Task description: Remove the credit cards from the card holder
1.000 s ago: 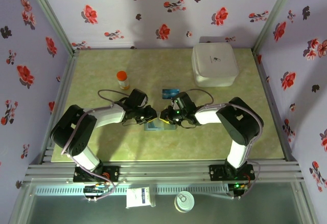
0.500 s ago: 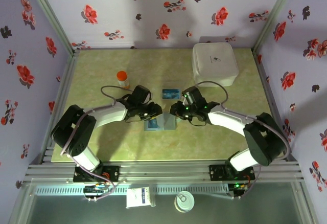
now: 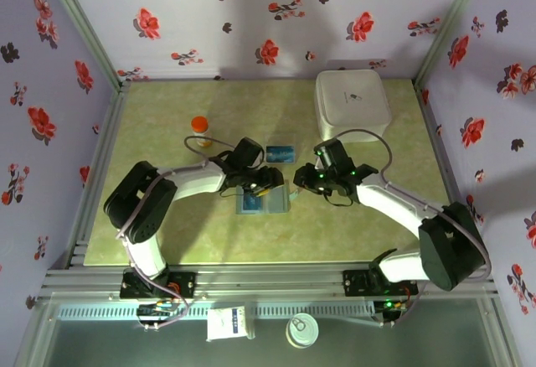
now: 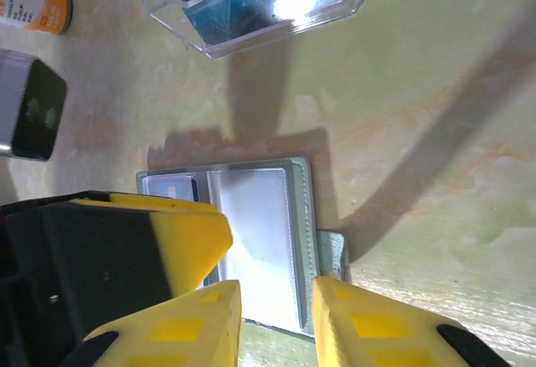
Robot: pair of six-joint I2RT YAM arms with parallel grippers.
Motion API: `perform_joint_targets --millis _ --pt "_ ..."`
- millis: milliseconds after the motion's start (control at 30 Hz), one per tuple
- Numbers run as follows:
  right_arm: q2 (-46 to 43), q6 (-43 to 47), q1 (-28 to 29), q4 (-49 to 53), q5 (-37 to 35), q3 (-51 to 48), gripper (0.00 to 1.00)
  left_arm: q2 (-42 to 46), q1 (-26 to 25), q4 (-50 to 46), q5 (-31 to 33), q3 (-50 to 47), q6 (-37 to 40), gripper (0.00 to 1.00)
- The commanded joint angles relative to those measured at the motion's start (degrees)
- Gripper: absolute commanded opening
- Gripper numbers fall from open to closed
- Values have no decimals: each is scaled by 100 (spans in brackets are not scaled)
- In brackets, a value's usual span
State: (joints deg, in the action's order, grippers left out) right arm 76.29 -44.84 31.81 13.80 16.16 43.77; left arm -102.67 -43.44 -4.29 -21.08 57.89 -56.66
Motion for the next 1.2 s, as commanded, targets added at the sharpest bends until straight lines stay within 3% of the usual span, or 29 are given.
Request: perform_joint_targets --millis 0,500,1167 --pt "-231 186 -70 226 -140 -55 30 -206 -76 -159 -53 200 33 57" --pt "91 -106 -38 -295 301 -125 31 147 -33 -353 102 130 223 57" --pt "1779 -401 990 -636 288 964 29 1588 789 -45 194 -1514 326 50"
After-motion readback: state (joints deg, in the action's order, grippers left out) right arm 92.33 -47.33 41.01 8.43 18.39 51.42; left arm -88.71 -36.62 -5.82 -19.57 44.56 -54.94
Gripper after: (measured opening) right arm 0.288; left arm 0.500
